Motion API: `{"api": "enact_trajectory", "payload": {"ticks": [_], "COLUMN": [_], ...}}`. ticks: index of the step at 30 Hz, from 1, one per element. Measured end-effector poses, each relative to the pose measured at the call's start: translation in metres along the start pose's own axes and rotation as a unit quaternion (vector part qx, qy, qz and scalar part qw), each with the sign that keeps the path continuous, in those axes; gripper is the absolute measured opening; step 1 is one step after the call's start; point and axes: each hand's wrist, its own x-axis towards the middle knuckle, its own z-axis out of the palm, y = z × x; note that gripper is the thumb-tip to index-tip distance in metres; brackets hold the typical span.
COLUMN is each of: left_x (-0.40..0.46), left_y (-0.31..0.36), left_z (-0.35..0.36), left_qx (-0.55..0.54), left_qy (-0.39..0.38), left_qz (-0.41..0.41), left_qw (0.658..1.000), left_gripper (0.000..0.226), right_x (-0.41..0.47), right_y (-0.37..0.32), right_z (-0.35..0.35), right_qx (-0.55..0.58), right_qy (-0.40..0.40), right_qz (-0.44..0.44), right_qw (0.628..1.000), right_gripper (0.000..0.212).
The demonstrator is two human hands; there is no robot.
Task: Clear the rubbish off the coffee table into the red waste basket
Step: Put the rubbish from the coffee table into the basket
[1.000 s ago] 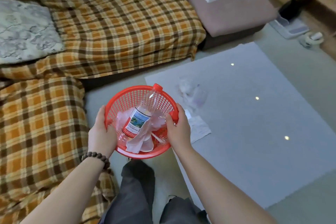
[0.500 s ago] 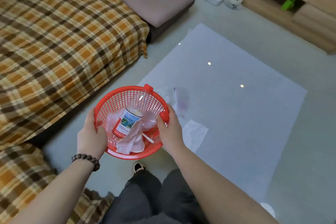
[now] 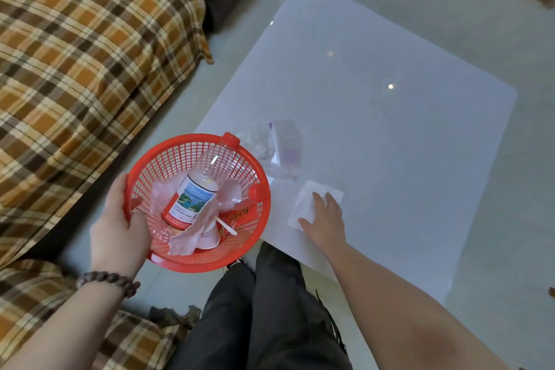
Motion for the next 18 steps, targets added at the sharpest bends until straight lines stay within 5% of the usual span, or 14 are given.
{"api": "enact_trajectory", "payload": {"ticks": [4,10,14,18], "left_x": [0.013,0.019,0.021,0.018], "left_y": [-0.002,0.002,-0.005,-0.001], "left_z": [0.0,0.007,0.01,0.007], "left_qx": [-0.003,-0.018,-0.006,0.001], "left_qy": [-0.012,-0.02,-0.015,0.017], "left_qz": [-0.002,-0.028,-0.038,-0.039], "left_qw": [1.0,0.999,0.999,0.999], "left_gripper": [0.057,0.061,0.061,0.061], "right_x": [0.025,0.033,0.039,0.03], "right_y": [0.005,0.006,0.004,-0.018], "right_z": [0.014,0.032,0.023,-0.011], "right_qx": [-0.088,-0.124,-0.13,0.051], "right_qy": [-0.058,0.055,0.057,0.072], "right_qz": [-0.004,-0.023,-0.038,-0.026], "right_qw": [0.994,0.991,0.989,0.996], "right_gripper": [0.088,0.054,0.038,0.025]}}
